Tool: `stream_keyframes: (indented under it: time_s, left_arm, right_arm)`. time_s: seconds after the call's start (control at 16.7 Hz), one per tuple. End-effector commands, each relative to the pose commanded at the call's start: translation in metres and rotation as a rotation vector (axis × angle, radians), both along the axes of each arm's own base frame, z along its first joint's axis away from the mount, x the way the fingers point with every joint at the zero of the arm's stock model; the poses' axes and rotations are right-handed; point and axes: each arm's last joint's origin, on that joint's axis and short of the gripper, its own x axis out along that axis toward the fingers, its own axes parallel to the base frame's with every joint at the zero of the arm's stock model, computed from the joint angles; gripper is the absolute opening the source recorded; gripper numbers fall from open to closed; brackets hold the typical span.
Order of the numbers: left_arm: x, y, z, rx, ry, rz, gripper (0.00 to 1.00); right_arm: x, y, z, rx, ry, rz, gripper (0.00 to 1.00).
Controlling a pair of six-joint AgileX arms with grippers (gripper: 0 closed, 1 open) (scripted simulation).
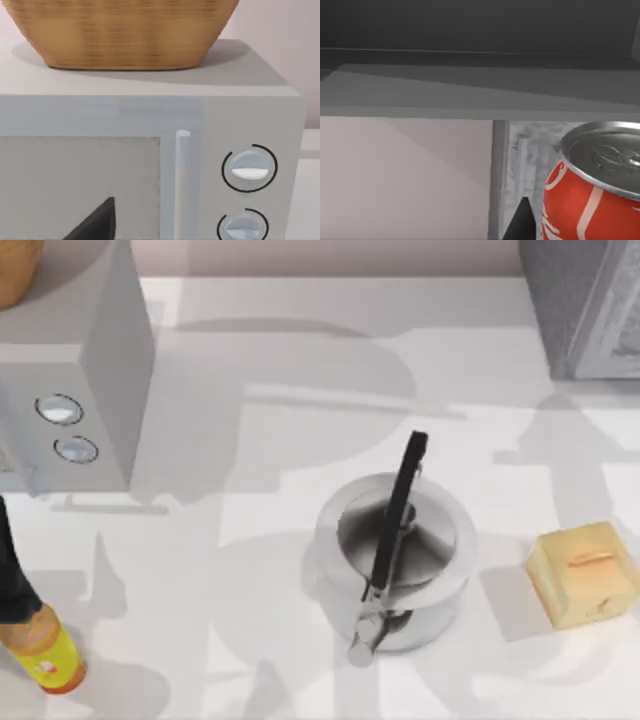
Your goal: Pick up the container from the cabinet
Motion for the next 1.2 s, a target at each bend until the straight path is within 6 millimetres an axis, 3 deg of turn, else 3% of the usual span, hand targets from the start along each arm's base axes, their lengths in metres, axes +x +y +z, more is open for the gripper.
stream_keyframes:
  time_s: [0.18,0.6,0.78,0.96,1.2]
  left_arm:
    - [0.0,0.0,0.0,0.0,0.0,0.0,1.0]
    - [0.0,0.0,0.0,0.0,0.0,0.0,1.0]
    - [0.0,0.0,0.0,0.0,0.0,0.0,1.0]
    - [0.0,0.0,0.0,0.0,0.0,0.0,1.0]
    - [0.0,0.0,0.0,0.0,0.0,0.0,1.0]
  right_arm:
    - [-0.009,-0.018,-0.054,0.001,0.01,-0.001,0.0]
    - [-0.026,-0.049,-0.214,0.023,0.009,0.004,0.0]
    - [-0.028,-0.056,-0.272,0.027,0.002,0.009,0.0]
    - [-0.027,-0.061,-0.306,0.027,-0.011,0.012,0.0]
    - [-0.026,-0.062,-0.317,0.026,-0.017,0.013,0.0]
